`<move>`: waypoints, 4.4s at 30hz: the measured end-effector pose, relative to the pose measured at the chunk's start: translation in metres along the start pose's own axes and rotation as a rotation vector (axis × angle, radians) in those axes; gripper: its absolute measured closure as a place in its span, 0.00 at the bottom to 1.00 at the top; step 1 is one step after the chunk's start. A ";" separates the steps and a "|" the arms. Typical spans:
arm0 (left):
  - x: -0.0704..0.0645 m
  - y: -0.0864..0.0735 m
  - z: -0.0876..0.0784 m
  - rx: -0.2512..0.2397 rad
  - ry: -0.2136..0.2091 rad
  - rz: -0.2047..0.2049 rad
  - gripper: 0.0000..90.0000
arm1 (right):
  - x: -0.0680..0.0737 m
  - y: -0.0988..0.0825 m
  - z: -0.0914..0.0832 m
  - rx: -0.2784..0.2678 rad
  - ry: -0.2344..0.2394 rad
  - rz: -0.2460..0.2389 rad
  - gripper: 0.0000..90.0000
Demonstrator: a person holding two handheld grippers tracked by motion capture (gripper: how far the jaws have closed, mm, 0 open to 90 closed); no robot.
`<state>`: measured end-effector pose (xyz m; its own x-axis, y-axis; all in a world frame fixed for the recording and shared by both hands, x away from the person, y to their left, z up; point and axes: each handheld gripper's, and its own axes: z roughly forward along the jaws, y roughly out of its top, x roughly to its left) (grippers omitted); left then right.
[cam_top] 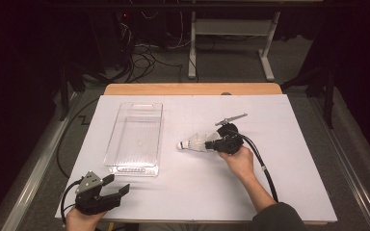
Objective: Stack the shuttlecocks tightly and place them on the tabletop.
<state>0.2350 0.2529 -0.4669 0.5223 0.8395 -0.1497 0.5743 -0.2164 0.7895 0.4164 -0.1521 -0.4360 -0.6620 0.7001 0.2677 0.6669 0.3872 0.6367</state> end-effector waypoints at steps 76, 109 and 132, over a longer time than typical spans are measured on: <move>0.000 0.000 -0.001 0.002 -0.012 -0.008 0.34 | -0.005 0.003 -0.005 0.005 0.009 0.041 1.00; 0.000 0.000 0.000 0.010 -0.014 -0.002 0.34 | -0.008 0.004 0.005 0.005 0.035 0.021 0.94; 0.000 0.000 0.000 0.010 -0.014 -0.002 0.35 | -0.009 0.006 -0.007 -0.017 0.004 0.022 1.00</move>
<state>0.2350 0.2532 -0.4667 0.5294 0.8332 -0.1597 0.5815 -0.2193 0.7834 0.4238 -0.1601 -0.4295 -0.6486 0.7058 0.2850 0.6755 0.3610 0.6430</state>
